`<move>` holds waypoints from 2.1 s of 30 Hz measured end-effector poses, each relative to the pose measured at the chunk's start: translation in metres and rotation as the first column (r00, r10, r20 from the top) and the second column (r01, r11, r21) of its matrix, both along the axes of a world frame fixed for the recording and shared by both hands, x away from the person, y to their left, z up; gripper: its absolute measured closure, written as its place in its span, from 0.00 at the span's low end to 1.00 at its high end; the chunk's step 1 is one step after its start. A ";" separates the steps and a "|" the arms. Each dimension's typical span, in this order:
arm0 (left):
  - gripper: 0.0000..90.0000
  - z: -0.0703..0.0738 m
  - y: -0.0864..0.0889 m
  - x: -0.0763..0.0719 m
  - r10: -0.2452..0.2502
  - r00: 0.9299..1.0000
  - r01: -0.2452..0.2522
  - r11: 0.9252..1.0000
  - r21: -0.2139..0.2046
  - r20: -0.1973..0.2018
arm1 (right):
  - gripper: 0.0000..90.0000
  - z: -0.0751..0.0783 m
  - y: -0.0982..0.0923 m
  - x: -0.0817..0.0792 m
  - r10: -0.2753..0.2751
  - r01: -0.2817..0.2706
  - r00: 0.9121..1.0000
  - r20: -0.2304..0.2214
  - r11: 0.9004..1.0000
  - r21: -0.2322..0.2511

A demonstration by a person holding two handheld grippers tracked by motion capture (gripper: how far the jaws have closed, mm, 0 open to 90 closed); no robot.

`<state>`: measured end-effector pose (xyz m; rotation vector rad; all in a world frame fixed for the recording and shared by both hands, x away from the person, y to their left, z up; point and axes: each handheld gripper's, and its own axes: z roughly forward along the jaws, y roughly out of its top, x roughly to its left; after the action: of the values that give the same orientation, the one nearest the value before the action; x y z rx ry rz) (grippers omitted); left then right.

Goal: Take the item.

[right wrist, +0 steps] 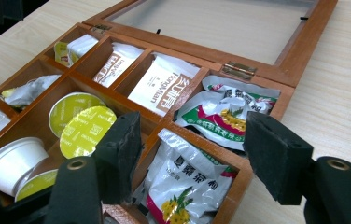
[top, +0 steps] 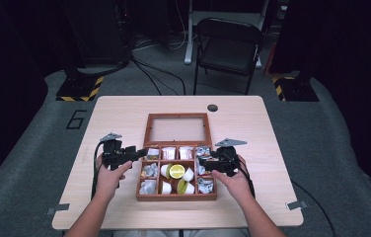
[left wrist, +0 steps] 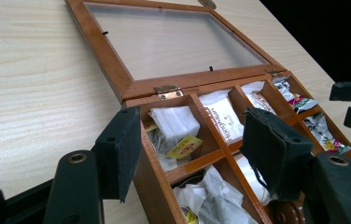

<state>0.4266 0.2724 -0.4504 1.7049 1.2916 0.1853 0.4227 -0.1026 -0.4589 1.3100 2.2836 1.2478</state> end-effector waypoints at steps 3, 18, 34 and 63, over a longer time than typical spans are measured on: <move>0.42 0.001 -0.001 -0.001 -0.004 1.000 0.004 1.000 -0.010 -0.005 | 0.45 0.000 0.002 -0.003 0.017 -0.017 1.000 0.003 1.000 0.004; 0.42 0.003 0.000 -0.009 -0.006 1.000 0.006 1.000 -0.014 0.013 | 0.47 -0.001 0.023 -0.015 0.108 -0.108 0.994 0.009 0.994 -0.001; 0.41 0.001 0.013 -0.024 0.027 1.000 -0.027 1.000 -0.005 0.016 | 0.39 -0.014 0.062 -0.005 0.222 -0.224 0.973 -0.061 0.974 -0.023; 0.41 0.000 0.029 -0.039 0.082 0.997 -0.081 0.997 -0.009 0.017 | 0.37 -0.025 0.094 0.003 0.309 -0.320 0.945 -0.105 0.941 -0.113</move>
<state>0.3881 0.3017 -0.4507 1.6416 1.3481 0.2423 0.4260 -0.0083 -0.4839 0.9998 2.6660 1.1277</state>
